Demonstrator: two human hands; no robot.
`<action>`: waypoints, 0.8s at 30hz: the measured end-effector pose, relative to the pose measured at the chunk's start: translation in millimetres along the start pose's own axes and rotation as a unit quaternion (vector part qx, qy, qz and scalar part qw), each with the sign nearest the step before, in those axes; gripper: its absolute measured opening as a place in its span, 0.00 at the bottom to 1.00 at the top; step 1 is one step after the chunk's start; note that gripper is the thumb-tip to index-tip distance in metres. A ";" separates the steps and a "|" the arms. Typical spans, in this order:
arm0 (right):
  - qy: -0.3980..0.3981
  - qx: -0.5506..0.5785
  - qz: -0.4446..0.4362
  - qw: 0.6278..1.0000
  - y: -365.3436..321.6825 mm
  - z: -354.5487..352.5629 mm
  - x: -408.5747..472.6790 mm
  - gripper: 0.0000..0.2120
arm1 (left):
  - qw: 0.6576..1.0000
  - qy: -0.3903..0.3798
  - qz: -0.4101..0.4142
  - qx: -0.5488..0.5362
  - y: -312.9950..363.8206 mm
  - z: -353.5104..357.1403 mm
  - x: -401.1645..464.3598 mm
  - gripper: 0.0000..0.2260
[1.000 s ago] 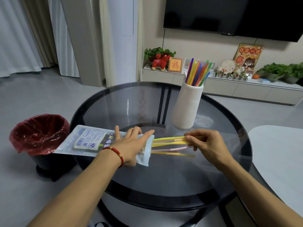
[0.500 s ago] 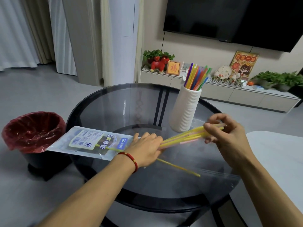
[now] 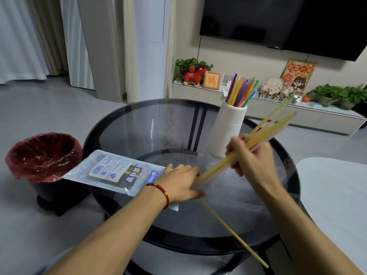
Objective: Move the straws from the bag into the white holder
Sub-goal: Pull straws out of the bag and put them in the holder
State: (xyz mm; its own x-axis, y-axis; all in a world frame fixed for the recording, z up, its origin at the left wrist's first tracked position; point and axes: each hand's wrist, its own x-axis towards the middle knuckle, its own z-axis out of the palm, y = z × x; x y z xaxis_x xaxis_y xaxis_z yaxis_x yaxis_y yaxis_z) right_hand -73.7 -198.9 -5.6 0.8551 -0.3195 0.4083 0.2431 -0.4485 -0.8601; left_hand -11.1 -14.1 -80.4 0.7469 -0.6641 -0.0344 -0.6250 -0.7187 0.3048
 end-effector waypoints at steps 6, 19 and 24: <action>0.076 -0.131 -0.076 0.986 5.6 -21.3 16.2 0.15 | 0.999 -0.048 -0.011 0.010 -6.8 4.3 -2.3 0.30; 0.037 -0.223 -0.130 0.966 5.6 -11.1 15.9 0.24 | 0.998 0.049 -0.003 -0.028 1.0 -1.7 0.8 0.18; 0.018 -0.243 -0.159 0.957 -1.1 4.3 16.8 0.23 | 0.990 0.098 0.065 -0.081 23.7 -3.2 7.2 0.08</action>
State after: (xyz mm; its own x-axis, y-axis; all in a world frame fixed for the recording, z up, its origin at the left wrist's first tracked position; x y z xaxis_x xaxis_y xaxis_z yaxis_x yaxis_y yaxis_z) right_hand -57.6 -200.2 0.9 0.7550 -0.1262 0.6435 0.2403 -0.8598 -0.4505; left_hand -19.8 -35.2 -70.4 0.7027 -0.6839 0.1963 -0.6856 -0.5770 0.4439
